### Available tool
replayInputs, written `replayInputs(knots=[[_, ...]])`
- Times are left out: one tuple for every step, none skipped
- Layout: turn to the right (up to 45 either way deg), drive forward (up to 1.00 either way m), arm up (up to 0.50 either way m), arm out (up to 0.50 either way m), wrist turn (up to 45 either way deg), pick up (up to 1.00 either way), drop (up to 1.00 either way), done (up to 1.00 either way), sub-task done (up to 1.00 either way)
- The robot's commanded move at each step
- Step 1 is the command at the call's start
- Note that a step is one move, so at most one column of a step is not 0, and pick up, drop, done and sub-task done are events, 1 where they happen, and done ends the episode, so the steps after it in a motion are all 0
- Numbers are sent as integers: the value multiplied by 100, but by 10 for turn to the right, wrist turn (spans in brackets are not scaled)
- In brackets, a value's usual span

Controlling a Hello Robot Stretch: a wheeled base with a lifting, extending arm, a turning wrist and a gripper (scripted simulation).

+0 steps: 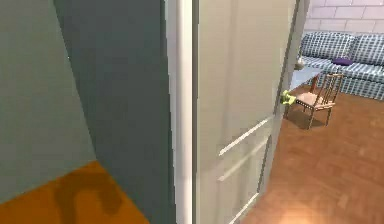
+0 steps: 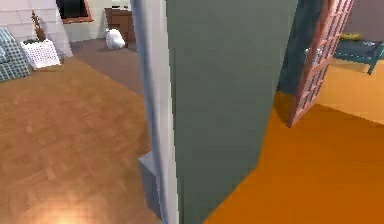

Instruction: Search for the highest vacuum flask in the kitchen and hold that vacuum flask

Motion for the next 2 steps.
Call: replayInputs(knots=[[450,0,0,0,0,0,0,0,0],[0,25,0,0,0,0,0,0,0]])
